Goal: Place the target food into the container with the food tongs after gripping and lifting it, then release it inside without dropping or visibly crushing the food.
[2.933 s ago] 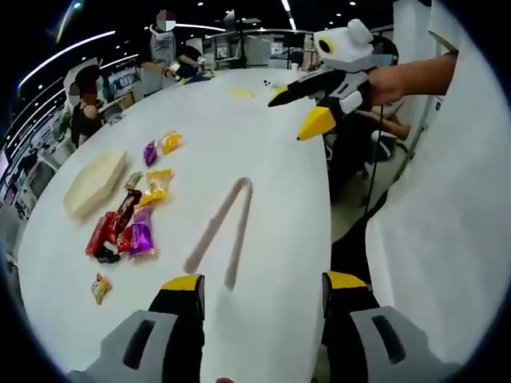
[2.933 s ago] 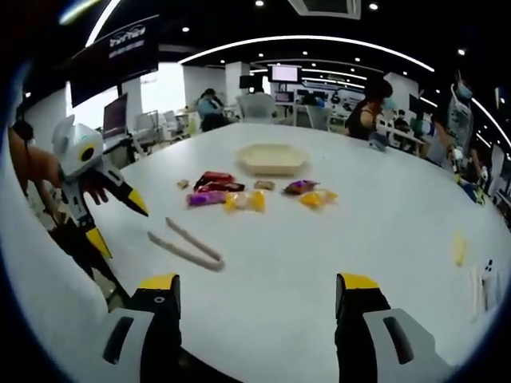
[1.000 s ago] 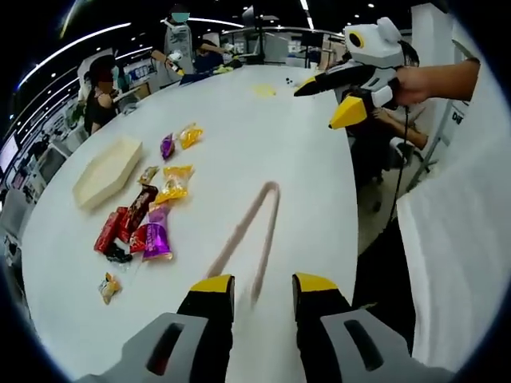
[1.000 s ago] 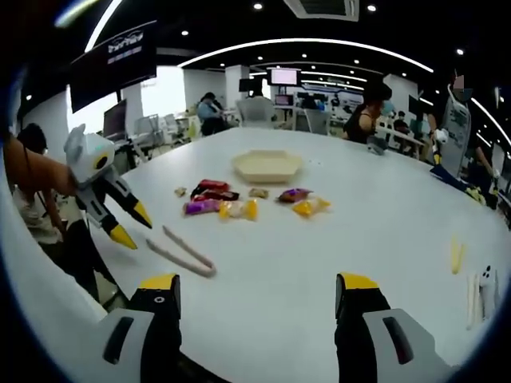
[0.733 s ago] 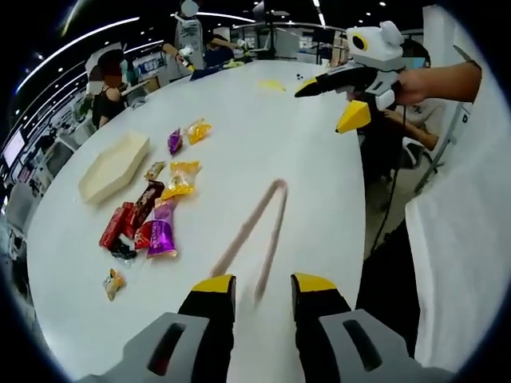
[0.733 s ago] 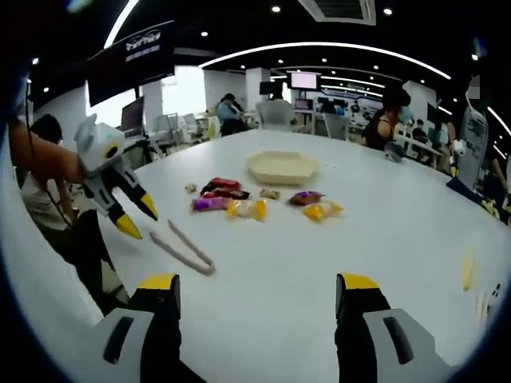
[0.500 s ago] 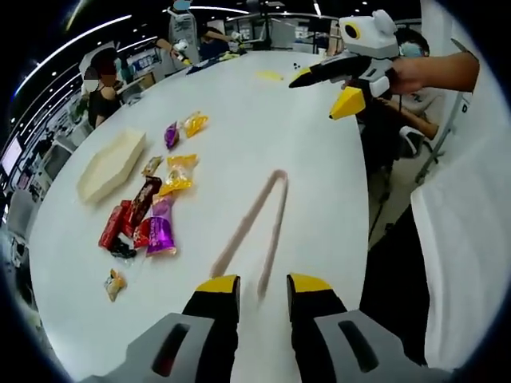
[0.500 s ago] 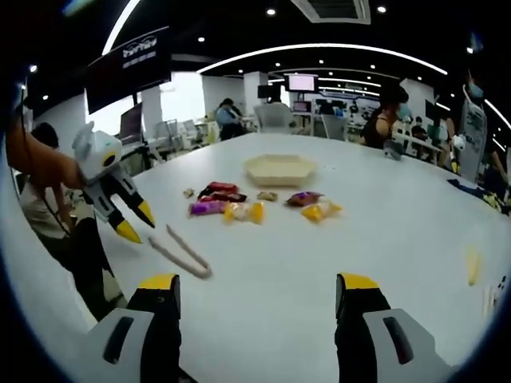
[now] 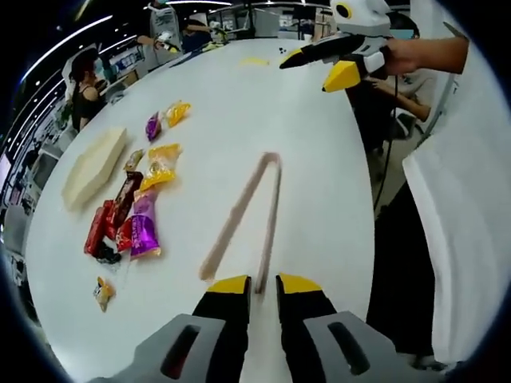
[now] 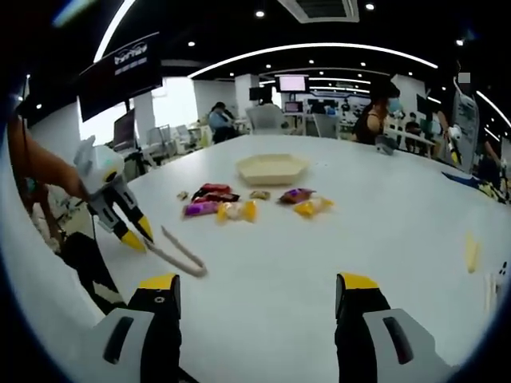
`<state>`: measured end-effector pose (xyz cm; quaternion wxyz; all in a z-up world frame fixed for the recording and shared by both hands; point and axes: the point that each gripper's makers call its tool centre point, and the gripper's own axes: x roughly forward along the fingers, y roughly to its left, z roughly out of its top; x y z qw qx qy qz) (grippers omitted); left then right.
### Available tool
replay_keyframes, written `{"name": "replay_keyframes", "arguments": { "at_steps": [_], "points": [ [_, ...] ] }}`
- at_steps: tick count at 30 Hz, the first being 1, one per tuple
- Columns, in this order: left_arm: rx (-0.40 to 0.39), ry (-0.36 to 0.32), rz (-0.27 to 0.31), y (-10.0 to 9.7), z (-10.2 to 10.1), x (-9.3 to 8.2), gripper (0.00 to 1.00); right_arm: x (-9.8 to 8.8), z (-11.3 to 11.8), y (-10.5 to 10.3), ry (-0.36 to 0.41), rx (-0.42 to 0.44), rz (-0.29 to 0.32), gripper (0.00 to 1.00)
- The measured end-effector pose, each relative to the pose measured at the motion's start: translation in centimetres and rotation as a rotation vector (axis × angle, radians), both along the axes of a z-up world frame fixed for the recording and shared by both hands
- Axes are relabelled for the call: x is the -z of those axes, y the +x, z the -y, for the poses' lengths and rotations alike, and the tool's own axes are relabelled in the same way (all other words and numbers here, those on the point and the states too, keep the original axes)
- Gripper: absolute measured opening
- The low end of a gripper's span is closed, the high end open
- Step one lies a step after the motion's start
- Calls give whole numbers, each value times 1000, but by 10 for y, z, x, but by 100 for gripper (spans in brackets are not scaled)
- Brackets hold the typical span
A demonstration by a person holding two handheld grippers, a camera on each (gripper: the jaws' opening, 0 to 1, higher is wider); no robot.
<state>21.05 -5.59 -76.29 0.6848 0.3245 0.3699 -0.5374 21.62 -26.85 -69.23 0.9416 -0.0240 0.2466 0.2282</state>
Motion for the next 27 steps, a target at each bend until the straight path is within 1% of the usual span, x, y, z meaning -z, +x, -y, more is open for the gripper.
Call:
{"name": "replay_keyframes", "arguments": {
  "at_steps": [2,3,4,6,7,13,16,21,27],
  "points": [
    [7,3,2,-1,0,0,8,1,2,-1,4,8,0,80],
    [9,-2,16,2,2,-1,7,2,4,-1,5,11,-1,80],
    [9,-24,17,3,5,-1,6,2,4,-1,4,11,-2,80],
    [0,-28,16,4,6,-1,3,2,4,-2,3,12,-3,80],
    [-7,-27,25,6,5,-2,3,0,5,-2,6,12,1,80],
    [26,-30,52,4,6,-2,3,0,9,-2,4,18,3,80],
    [24,-37,34,2,7,-2,1,1,8,-3,4,18,4,80],
    [33,-40,38,3,8,-2,0,3,8,-3,10,24,5,80],
    [48,-19,40,3,8,-1,0,4,7,-2,14,26,6,80]
  ]
}}
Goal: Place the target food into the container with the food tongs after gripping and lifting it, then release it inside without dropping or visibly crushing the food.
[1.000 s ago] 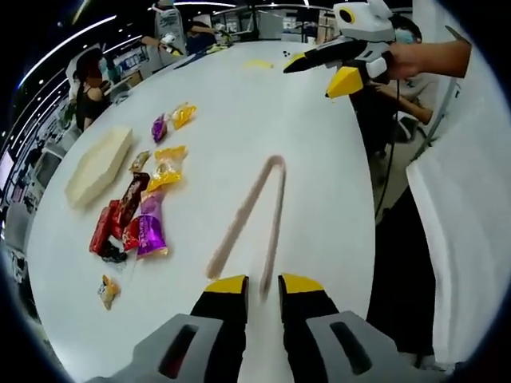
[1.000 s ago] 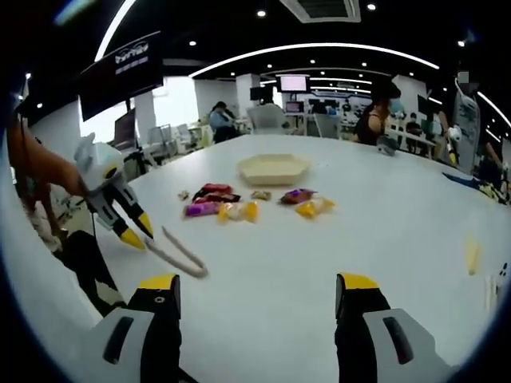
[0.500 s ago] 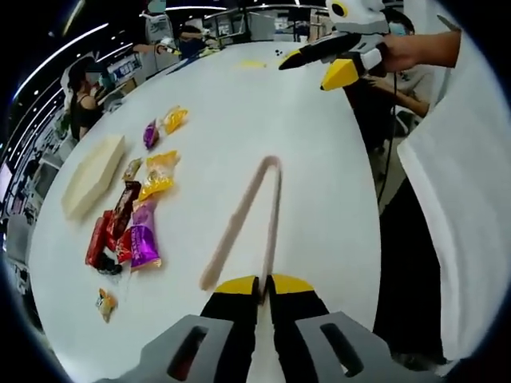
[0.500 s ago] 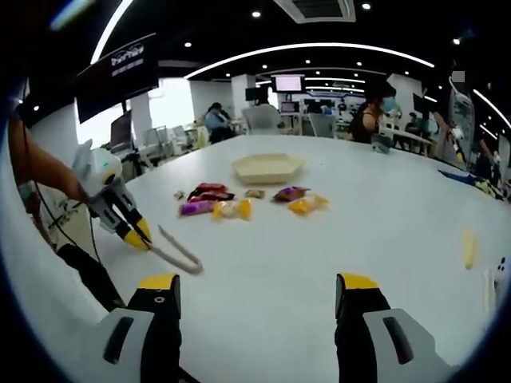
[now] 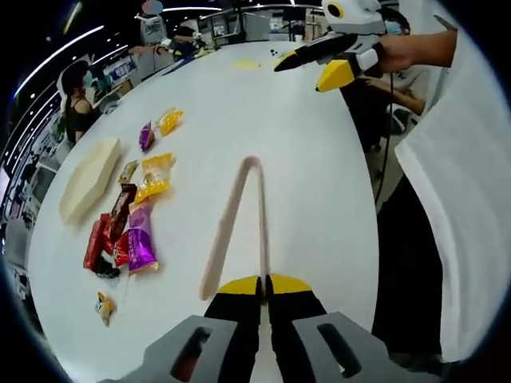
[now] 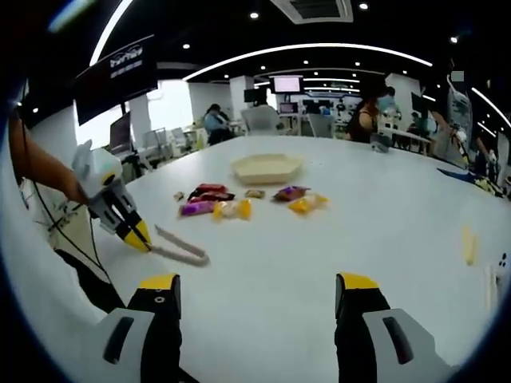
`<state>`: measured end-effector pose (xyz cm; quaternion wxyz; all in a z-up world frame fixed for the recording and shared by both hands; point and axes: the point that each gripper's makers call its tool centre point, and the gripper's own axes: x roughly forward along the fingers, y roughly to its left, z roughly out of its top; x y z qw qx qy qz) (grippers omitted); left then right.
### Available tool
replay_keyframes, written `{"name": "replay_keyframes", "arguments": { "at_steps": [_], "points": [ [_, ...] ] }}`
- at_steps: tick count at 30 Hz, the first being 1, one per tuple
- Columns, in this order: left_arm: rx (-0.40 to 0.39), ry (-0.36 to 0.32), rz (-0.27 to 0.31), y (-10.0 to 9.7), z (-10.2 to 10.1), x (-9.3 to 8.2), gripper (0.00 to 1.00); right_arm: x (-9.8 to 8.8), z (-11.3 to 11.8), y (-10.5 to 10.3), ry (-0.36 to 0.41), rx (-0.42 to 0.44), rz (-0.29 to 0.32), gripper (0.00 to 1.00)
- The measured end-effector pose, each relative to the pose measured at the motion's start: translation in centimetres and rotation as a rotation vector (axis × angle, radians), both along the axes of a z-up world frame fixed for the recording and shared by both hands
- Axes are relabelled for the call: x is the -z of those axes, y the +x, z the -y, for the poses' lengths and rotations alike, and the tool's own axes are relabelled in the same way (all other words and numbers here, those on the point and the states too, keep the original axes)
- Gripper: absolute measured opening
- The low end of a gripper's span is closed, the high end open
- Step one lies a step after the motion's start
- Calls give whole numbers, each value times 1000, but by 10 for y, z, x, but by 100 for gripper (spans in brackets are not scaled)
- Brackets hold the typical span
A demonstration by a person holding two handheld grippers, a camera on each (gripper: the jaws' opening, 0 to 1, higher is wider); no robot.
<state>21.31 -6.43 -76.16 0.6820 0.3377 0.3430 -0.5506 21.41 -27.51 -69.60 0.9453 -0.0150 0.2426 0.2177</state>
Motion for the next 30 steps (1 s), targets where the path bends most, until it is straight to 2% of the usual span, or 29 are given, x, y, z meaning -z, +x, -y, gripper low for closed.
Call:
{"name": "replay_keyframes", "arguments": {
  "at_steps": [5,13,23,30],
  "points": [
    [22,30,9,0,0,-1,0,-1,2,1,1,8,4,80],
    [33,17,25,6,1,-18,0,-1,0,1,-7,-1,2,80],
    [83,-8,58,0,10,-41,0,-6,-16,7,6,-27,18,80],
    [96,-13,63,-9,11,-48,0,-9,-24,12,10,-57,32,79]
  ]
}}
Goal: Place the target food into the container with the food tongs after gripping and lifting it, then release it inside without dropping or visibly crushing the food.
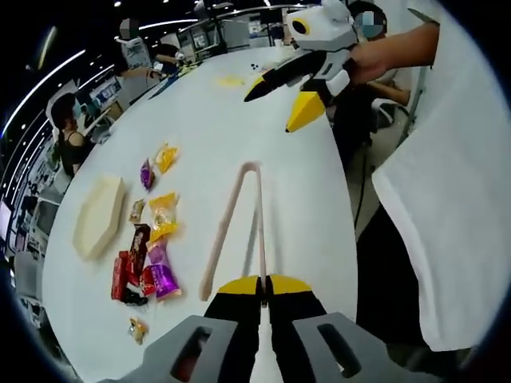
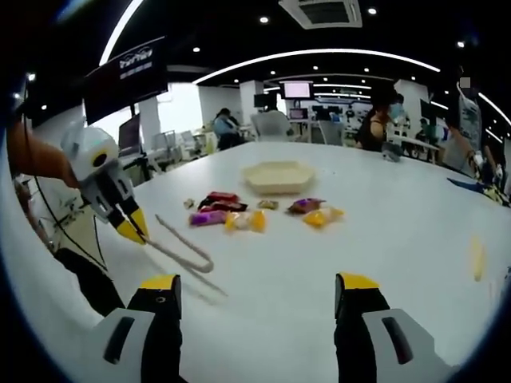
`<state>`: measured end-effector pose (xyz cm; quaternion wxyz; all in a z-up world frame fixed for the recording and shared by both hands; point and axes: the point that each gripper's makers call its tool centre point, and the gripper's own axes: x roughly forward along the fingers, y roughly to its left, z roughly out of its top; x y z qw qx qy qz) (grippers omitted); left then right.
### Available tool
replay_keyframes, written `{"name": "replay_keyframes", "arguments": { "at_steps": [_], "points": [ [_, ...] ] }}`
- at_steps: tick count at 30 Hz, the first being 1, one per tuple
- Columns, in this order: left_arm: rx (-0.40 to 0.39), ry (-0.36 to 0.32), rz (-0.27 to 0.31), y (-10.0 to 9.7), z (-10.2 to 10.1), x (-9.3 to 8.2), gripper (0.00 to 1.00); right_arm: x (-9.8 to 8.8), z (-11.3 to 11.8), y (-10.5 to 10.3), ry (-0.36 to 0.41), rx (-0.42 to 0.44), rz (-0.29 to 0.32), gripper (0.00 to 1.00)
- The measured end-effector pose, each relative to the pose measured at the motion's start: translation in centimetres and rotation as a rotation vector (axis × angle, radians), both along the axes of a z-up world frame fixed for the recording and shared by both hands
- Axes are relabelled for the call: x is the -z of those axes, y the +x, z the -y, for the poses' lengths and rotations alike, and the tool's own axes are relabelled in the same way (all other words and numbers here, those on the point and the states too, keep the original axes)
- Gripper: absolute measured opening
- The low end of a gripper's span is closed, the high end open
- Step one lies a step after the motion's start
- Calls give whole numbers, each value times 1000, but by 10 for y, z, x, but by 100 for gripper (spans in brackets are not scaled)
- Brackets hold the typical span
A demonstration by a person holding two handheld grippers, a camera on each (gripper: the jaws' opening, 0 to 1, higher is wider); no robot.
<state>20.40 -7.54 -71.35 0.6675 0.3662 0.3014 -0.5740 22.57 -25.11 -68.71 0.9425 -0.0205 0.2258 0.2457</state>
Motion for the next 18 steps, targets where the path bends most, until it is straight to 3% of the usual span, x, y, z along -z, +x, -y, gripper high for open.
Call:
{"name": "replay_keyframes", "arguments": {
  "at_steps": [11,18],
  "points": [
    [1,35,9,-8,-10,-4,0,0,-18,0,17,-53,7,77],
    [57,37,31,-14,-6,-15,0,-3,-29,-2,17,-93,5,76]
  ]
}}
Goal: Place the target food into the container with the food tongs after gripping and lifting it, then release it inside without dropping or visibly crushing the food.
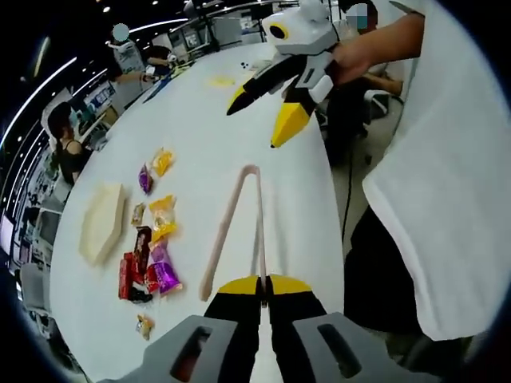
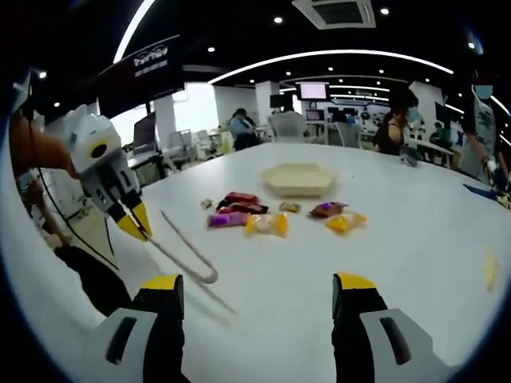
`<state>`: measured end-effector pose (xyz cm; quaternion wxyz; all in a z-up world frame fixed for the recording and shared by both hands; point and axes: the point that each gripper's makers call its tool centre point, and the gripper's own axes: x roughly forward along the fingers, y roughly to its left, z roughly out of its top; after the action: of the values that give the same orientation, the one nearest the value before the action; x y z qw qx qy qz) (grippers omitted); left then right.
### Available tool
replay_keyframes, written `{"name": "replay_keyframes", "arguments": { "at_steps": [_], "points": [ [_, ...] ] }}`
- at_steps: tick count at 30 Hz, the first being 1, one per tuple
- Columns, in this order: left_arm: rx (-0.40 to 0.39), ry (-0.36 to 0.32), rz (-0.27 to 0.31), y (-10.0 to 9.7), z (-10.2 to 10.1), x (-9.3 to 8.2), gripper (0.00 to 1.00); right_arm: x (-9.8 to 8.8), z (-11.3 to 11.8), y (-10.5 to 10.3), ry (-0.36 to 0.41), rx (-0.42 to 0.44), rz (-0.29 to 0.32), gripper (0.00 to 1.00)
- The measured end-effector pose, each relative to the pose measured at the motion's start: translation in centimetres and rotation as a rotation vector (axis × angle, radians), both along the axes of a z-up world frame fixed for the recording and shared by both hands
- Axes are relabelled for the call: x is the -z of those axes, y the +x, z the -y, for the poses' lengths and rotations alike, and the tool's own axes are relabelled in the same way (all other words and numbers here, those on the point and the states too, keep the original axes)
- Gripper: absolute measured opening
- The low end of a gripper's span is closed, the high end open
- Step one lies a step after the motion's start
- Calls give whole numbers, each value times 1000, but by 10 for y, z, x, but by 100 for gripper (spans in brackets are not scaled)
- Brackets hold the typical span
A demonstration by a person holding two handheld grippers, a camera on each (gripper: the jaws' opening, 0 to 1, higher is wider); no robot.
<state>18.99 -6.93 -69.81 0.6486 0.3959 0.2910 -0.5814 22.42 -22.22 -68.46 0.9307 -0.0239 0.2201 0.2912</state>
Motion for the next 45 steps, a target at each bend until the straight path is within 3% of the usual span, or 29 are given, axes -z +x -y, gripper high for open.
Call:
{"name": "replay_keyframes", "arguments": {
  "at_steps": [9,17,21,29,35,42,45],
  "points": [
    [59,-23,-7,-8,4,-13,0,-14,-1,8,8,-17,21,76],
    [43,-103,-55,-11,5,-30,0,-41,-19,-1,83,-122,54,72],
    [38,-141,-78,-10,2,-38,0,-56,-38,-16,133,-239,66,67],
    [90,-111,-64,-15,-3,-44,0,-55,-54,-30,56,-376,85,53],
    [129,-100,-56,-17,3,-49,0,-45,-71,-43,-38,-512,100,32],
    [177,-95,-51,-18,11,-54,0,-33,-81,-45,-151,-585,121,29],
    [195,-80,-51,-19,12,-54,0,-34,-84,-44,-174,-595,126,22]
  ]
}}
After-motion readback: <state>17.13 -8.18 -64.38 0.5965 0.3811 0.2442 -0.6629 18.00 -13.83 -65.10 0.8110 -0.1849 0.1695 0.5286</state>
